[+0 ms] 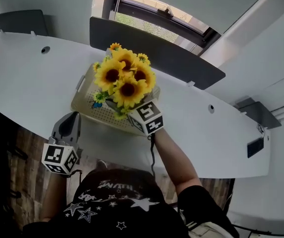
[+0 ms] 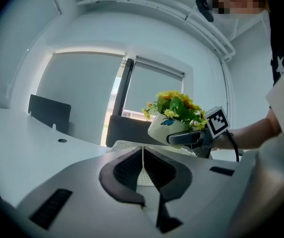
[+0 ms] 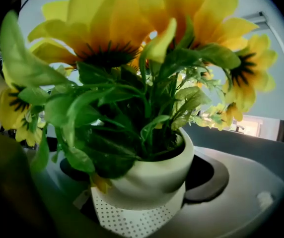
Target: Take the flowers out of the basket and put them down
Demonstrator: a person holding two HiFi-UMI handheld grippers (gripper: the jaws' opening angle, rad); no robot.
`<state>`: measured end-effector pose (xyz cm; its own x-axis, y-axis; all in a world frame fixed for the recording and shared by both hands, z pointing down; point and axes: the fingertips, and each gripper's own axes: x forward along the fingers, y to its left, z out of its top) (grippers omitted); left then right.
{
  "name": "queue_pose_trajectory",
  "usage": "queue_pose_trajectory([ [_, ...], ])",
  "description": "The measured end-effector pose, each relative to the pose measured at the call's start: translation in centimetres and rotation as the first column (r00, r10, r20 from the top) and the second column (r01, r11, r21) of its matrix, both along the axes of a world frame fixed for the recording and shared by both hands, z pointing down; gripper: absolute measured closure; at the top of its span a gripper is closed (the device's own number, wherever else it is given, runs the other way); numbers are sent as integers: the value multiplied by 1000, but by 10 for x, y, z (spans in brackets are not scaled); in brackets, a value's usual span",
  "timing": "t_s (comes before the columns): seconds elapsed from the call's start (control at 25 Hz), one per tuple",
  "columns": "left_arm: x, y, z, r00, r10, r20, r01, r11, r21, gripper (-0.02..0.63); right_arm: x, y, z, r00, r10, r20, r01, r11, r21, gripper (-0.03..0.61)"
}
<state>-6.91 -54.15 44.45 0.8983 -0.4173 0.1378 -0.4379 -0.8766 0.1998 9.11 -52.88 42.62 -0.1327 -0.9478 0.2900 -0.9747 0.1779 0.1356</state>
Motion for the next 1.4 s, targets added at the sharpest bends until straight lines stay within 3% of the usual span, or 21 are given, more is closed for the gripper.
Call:
queue_pose_trajectory([
  [0.28,40,44,-3,999,39,-11,-39,999,-2,597,18,58,-4,1000,15,-19,-14,1000,14,55],
  [0.64,103,113,-6,993,119,-2,-119,993,2,597,69,139,-5,997,83,-4,-83,996,24,55],
  [0.96,147,189,1,985,174,17,-175,985,4,597,117,231,24,987,160,-29,-161,987,-22,55],
  [1.4,179,264,23,978,198,64,-199,980,5,597,144,319,81,981,188,47,-184,980,-69,55],
])
